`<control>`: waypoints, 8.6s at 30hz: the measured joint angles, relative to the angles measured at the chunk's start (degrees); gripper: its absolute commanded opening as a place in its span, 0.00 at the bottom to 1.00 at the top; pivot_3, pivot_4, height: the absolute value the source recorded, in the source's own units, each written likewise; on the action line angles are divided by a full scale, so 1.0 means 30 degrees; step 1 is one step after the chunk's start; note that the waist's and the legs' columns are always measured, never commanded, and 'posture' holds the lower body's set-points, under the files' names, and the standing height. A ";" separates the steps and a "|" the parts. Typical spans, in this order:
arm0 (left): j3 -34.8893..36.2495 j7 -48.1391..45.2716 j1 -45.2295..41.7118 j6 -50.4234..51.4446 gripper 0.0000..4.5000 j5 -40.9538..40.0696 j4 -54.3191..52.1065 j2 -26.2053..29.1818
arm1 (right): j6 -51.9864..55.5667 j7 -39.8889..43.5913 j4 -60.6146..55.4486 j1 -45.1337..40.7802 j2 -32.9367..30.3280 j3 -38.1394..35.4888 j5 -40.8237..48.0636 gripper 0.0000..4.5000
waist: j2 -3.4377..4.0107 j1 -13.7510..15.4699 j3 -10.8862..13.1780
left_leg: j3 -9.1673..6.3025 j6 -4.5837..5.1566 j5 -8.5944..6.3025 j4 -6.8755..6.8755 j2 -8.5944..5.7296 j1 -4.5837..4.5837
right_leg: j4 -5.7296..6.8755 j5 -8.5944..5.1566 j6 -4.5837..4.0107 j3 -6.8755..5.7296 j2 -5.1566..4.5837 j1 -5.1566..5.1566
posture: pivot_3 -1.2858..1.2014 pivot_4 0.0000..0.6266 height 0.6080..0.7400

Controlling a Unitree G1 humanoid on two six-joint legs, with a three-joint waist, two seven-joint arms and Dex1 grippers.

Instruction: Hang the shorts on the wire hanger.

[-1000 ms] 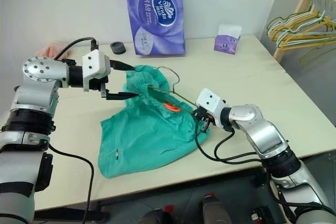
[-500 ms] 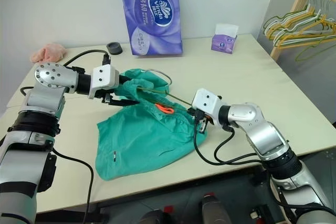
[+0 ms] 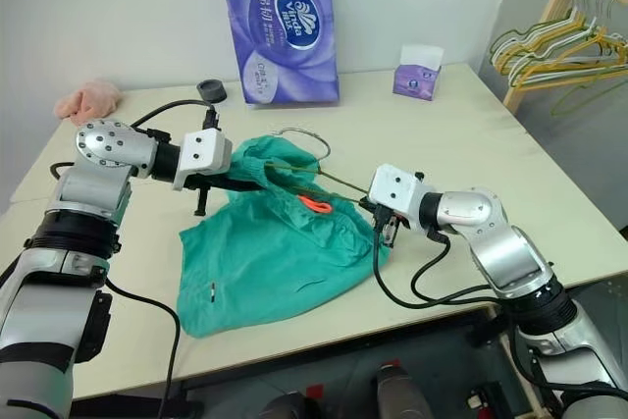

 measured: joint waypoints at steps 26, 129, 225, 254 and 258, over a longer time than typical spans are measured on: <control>0.1102 0.0732 0.1864 0.4165 0.00 -0.1291 -0.1832 0.0826 | -0.1217 -0.3172 0.0189 0.7232 0.2253 -0.5018 0.2980 0.91 | -0.0071 -0.0263 -0.0051 | -0.0007 0.0002 -0.0002 0.0020 0.0013 0.0020 | 0.0090 -0.0007 0.0006 0.0024 0.0006 0.0005 | 0.44 0.14 1.00; 0.0118 0.0005 0.4528 0.5040 0.00 -0.1176 -0.5180 0.1761 | 0.7466 -0.2918 -0.4125 0.2411 -0.2879 -0.2186 0.7226 0.73 | -0.0076 -0.0119 -0.0056 | 0.0001 0.0009 -0.0005 0.0014 0.0003 0.0012 | 0.0084 -0.0018 0.0015 0.0020 -0.0005 -0.0010 | 0.44 0.14 1.00; -0.0911 0.3382 0.0385 1.2902 1.00 -0.8436 -1.2667 -0.6401 | 2.2007 -1.1531 0.4278 -0.2453 -0.6879 -2.1372 0.4083 0.00 | 0.0380 -0.1977 0.1354 | 0.0205 0.0159 -0.0094 -0.0041 0.0001 0.0230 | -0.0106 -0.0100 0.0113 0.0244 0.0149 0.0257 | 0.35 0.39 1.00; -0.0922 0.2124 -0.3886 1.2800 1.00 -0.8543 -0.8558 -0.8863 | 2.1614 -1.2335 1.1788 -0.7126 -0.7841 -2.0912 0.2974 0.54 | 0.0354 -0.2943 0.1965 | 0.0536 0.0194 -0.0132 -0.0067 -0.0004 0.0256 | -0.0182 -0.0096 0.0343 0.0574 0.0149 0.0231 | 0.35 0.35 1.00; -0.0925 0.1998 -0.4017 1.2495 1.00 -0.8397 -0.8425 -0.8962 | 2.1005 -1.2476 1.0892 -0.7178 -0.7512 -2.1176 0.2959 0.85 | 0.0364 -0.2991 0.1959 | 0.0540 0.0190 -0.0133 -0.0071 -0.0004 0.0255 | -0.0181 -0.0098 0.0350 0.0580 0.0149 0.0225 | 0.35 0.33 1.00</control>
